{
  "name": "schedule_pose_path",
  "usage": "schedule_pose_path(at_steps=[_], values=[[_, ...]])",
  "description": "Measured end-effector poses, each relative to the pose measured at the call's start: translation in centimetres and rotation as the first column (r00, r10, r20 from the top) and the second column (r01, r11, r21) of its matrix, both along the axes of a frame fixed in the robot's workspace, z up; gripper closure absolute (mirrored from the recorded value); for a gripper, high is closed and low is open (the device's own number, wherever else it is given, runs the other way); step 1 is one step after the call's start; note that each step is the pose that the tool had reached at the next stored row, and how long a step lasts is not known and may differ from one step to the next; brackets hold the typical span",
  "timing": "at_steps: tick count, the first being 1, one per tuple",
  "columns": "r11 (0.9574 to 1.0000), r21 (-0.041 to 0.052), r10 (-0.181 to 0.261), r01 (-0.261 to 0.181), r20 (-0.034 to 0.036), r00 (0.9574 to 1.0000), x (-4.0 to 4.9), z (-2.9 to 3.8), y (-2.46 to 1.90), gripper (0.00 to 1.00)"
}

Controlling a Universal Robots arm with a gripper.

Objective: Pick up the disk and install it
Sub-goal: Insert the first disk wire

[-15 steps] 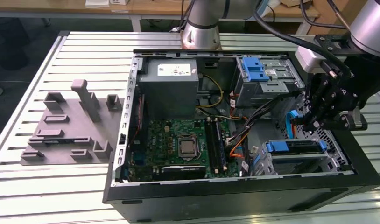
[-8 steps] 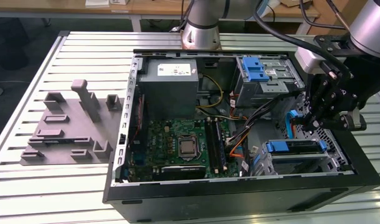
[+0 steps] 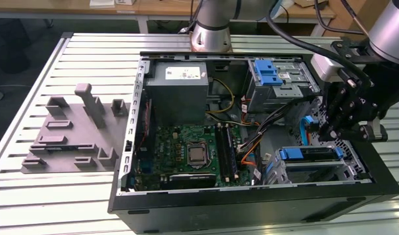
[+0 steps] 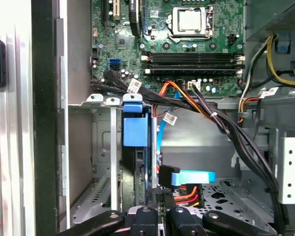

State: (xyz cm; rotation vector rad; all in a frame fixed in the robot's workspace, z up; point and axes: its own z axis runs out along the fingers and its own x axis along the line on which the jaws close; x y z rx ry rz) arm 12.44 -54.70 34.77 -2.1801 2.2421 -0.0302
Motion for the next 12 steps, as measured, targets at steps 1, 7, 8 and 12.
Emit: schedule_pose_path(at_steps=[1, 7, 8, 12], values=[[1.0, -0.0014, 0.0, 0.0, 0.0, 1.0, 0.0, -0.06, -0.08, 0.84], [1.0, -0.0025, 0.0, 0.0, 0.0, 1.0, -0.02, -0.28, -0.39, 0.84], [1.0, -0.0025, 0.0, 0.0, 0.0, 1.0, -0.02, -0.33, -0.45, 0.84], [1.0, -0.0027, 0.0, 0.0, 0.0, 1.0, -0.03, -0.65, -0.58, 0.84]])
